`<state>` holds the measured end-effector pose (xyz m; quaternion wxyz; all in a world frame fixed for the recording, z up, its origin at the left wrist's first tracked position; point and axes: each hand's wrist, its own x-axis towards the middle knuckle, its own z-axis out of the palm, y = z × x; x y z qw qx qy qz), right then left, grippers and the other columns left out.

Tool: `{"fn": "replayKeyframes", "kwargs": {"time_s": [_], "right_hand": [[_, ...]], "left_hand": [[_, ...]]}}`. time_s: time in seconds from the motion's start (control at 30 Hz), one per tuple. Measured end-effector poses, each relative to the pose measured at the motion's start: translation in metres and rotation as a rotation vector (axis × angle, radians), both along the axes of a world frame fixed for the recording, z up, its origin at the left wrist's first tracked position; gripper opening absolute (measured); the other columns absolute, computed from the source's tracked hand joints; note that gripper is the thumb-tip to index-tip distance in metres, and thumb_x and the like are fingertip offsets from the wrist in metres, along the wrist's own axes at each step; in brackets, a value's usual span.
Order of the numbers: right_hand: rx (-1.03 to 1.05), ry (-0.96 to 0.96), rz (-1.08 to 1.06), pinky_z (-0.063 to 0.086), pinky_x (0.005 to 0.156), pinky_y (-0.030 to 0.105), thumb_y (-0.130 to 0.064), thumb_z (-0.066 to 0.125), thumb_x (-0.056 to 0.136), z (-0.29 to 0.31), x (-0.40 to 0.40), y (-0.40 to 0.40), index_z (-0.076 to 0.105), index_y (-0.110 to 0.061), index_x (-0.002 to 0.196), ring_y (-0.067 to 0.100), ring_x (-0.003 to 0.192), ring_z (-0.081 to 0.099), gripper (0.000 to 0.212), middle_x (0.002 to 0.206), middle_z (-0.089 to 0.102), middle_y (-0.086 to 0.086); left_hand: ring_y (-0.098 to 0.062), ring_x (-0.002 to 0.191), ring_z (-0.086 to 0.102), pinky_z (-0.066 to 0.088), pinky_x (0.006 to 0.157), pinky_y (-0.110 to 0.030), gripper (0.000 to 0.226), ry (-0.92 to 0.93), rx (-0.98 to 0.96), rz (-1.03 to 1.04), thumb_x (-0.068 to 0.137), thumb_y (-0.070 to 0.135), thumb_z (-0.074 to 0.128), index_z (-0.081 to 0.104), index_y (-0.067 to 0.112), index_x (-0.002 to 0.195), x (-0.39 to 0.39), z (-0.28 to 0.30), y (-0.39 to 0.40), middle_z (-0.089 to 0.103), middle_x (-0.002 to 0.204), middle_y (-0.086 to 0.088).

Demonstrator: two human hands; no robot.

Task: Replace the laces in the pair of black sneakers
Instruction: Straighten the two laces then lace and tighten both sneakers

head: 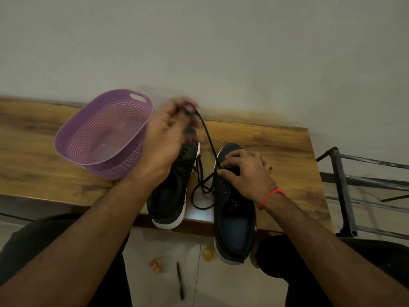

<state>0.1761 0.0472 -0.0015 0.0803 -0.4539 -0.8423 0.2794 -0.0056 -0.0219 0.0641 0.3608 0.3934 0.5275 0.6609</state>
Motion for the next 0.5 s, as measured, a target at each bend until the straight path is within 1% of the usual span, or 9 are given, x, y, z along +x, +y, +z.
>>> {"fn": "replayKeyframes", "kwargs": {"time_s": [0.07, 0.1, 0.17, 0.2, 0.23, 0.3, 0.37, 0.43, 0.5], "right_hand": [[0.011, -0.051, 0.02, 0.02, 0.107, 0.044, -0.049, 0.062, 0.092, 0.002, 0.001, 0.0, 0.067, -0.039, 0.111, 0.019, 0.134, 0.026, 0.022, 0.136, 0.046, -0.016], [0.017, -0.06, 0.027, 0.02, 0.107, 0.044, -0.048, 0.062, 0.092, 0.002, 0.001, 0.001, 0.067, -0.039, 0.111, 0.02, 0.135, 0.025, 0.022, 0.137, 0.046, -0.016], [0.044, -0.044, 0.034, 0.022, 0.106, 0.043, -0.047, 0.062, 0.093, 0.002, 0.001, 0.001, 0.067, -0.037, 0.111, 0.02, 0.135, 0.026, 0.021, 0.136, 0.047, -0.016], [0.054, -0.006, 0.03, 0.022, 0.104, 0.042, -0.046, 0.062, 0.093, 0.002, 0.001, 0.001, 0.067, -0.036, 0.11, 0.019, 0.134, 0.027, 0.021, 0.134, 0.048, -0.017], [0.059, 0.054, 0.02, 0.023, 0.101, 0.04, -0.045, 0.062, 0.093, 0.002, 0.0, 0.0, 0.067, -0.035, 0.108, 0.018, 0.133, 0.029, 0.019, 0.13, 0.049, -0.018], [0.052, 0.215, -0.018, 0.028, 0.101, 0.041, -0.042, 0.064, 0.092, 0.005, -0.001, -0.001, 0.067, -0.033, 0.101, 0.018, 0.127, 0.034, 0.013, 0.12, 0.051, -0.02], [0.023, 0.378, -0.051, 0.036, 0.102, 0.042, -0.04, 0.066, 0.091, 0.009, -0.002, -0.002, 0.07, -0.028, 0.1, 0.017, 0.121, 0.039, 0.015, 0.115, 0.054, -0.017], [0.001, 0.487, -0.042, 0.037, 0.101, 0.023, -0.037, 0.066, 0.091, 0.014, -0.004, -0.003, 0.072, -0.024, 0.103, 0.015, 0.116, 0.043, 0.019, 0.112, 0.056, -0.013], [-0.004, 0.516, -0.026, 0.03, 0.091, 0.004, -0.038, 0.065, 0.09, 0.017, -0.003, -0.003, 0.072, -0.023, 0.104, 0.015, 0.115, 0.045, 0.022, 0.111, 0.057, -0.011]], "left_hand": [[-0.015, 0.086, 0.062, 0.057, 0.074, -0.036, 0.021, -0.196, 0.178, 0.057, 0.105, 0.006, 0.046, 0.064, 0.018, 0.106, -0.01, 0.007, 0.0, 0.062, 0.086, 0.003], [-0.014, 0.083, 0.061, 0.057, 0.072, -0.035, 0.02, -0.265, 0.17, 0.072, 0.105, 0.008, 0.046, 0.063, 0.018, 0.106, -0.013, 0.008, 0.0, 0.06, 0.084, 0.002], [-0.014, 0.072, 0.059, 0.055, 0.061, -0.031, 0.017, -0.278, -0.068, 0.042, 0.106, 0.014, 0.046, 0.063, 0.015, 0.106, -0.015, 0.005, -0.001, 0.055, 0.078, 0.0], [-0.015, 0.068, 0.059, 0.054, 0.057, -0.03, 0.017, -0.172, -0.279, -0.017, 0.107, 0.018, 0.047, 0.063, 0.014, 0.107, -0.014, 0.002, -0.002, 0.055, 0.078, -0.001], [-0.015, 0.066, 0.061, 0.053, 0.054, -0.029, 0.017, 0.01, -0.5, -0.117, 0.106, 0.021, 0.049, 0.064, 0.015, 0.111, -0.012, -0.004, -0.004, 0.057, 0.082, -0.003], [-0.014, 0.065, 0.065, 0.055, 0.053, -0.028, 0.026, 0.365, -0.787, -0.375, 0.103, 0.026, 0.057, 0.059, 0.025, 0.129, -0.003, -0.016, -0.009, 0.065, 0.092, -0.006], [-0.013, 0.056, 0.065, 0.054, 0.051, -0.025, 0.042, 0.559, -0.782, -0.498, 0.1, 0.029, 0.063, 0.051, 0.034, 0.14, 0.012, -0.028, -0.011, 0.069, 0.085, -0.005], [-0.007, 0.045, 0.059, 0.051, 0.047, -0.021, 0.033, 0.677, -0.646, -0.414, 0.1, 0.032, 0.062, 0.061, 0.028, 0.132, 0.025, -0.032, -0.009, 0.066, 0.069, 0.0], [0.002, 0.041, 0.056, 0.043, 0.043, -0.011, 0.025, 0.703, -0.549, -0.281, 0.1, 0.03, 0.061, 0.07, 0.018, 0.12, 0.031, -0.031, -0.006, 0.06, 0.063, 0.008]]}}
